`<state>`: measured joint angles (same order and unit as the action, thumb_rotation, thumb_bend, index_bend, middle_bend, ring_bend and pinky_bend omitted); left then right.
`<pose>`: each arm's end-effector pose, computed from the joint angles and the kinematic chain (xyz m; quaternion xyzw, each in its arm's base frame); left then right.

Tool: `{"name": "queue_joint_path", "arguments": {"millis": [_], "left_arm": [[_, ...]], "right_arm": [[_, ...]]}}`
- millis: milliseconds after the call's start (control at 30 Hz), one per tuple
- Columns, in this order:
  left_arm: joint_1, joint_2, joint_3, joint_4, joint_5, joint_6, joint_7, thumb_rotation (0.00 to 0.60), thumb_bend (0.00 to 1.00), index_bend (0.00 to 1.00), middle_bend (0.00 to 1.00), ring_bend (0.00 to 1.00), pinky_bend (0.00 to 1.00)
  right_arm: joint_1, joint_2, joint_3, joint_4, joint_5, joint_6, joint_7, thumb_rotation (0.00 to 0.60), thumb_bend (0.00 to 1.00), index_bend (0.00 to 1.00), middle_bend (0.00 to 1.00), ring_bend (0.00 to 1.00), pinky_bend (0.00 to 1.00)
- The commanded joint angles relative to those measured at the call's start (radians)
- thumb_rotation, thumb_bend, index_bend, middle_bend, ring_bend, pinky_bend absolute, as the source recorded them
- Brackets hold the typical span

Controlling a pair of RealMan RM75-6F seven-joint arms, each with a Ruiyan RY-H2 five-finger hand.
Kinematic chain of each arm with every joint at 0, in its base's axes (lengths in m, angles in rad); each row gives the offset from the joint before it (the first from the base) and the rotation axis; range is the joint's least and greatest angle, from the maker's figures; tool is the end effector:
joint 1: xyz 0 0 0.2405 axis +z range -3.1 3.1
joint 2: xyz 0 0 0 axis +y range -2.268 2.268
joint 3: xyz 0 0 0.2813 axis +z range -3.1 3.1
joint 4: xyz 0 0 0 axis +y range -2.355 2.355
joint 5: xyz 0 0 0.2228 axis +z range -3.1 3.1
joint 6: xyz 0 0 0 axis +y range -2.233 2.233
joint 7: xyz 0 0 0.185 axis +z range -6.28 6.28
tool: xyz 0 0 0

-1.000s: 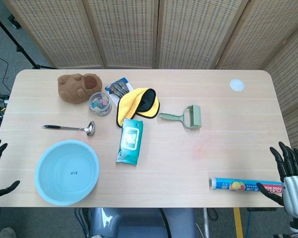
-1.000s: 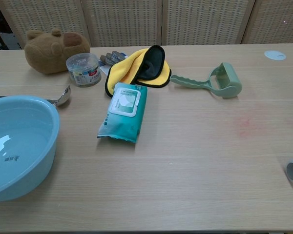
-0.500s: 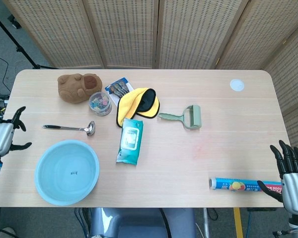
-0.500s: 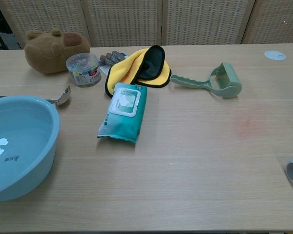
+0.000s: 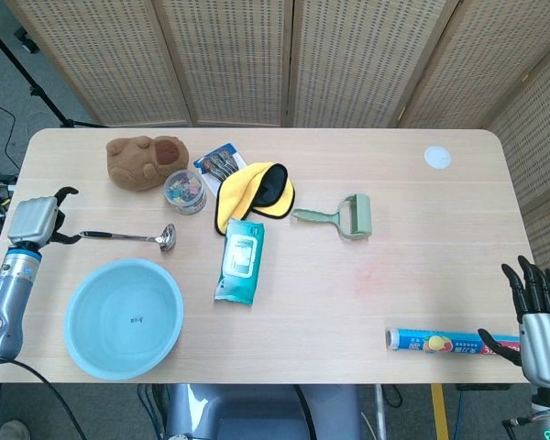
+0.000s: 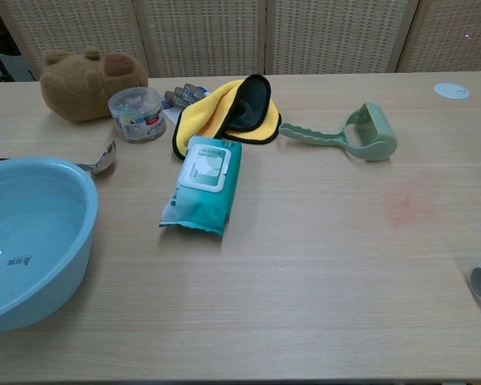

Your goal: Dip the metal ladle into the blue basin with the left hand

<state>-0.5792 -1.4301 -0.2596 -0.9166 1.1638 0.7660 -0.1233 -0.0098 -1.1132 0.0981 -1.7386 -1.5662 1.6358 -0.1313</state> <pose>-0.3734 0.4574 0.1051 -0.5990 -0.4561 -0.2989 0.5864 -0.3070 -0.2011 0.1801 0.5558 -0.3399 0.4265 0.6274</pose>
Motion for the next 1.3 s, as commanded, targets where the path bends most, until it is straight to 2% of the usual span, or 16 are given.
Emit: {"name": "queue_joint_path", "arguments": {"millis": [33,267,567,1300], "left_arm": [[-0.068,-0.088,0.007,0.133,-0.037,-0.110,-0.003,0.600,0.18,0.35,1.00,0.89,0.93],[-0.132,-0.216,0.035,0.321,-0.032,-0.226,-0.001,0.600,0.27,0.43,1.00,0.89,0.93],[-0.170,-0.332,0.047,0.496,-0.007,-0.271,-0.031,0.600,0.30,0.46,1.00,0.89,0.93],[-0.186,-0.378,0.081,0.601,0.070,-0.332,-0.132,0.600,0.30,0.47,1.00,0.89,0.93]], "right_arm": [[0.004,-0.006,0.004,0.007,0.013,-0.010,-0.009,0.600,0.00,0.06,0.00,0.00,0.00],[0.016,-0.017,0.010,0.022,0.053,-0.042,-0.019,0.600,0.00,0.06,0.00,0.00,0.00],[0.022,-0.018,0.019,0.032,0.082,-0.056,-0.018,0.600,0.00,0.06,0.00,0.00,0.00],[0.029,-0.028,0.019,0.043,0.104,-0.070,-0.029,0.600,0.00,0.06,0.00,0.00,0.00]]}}
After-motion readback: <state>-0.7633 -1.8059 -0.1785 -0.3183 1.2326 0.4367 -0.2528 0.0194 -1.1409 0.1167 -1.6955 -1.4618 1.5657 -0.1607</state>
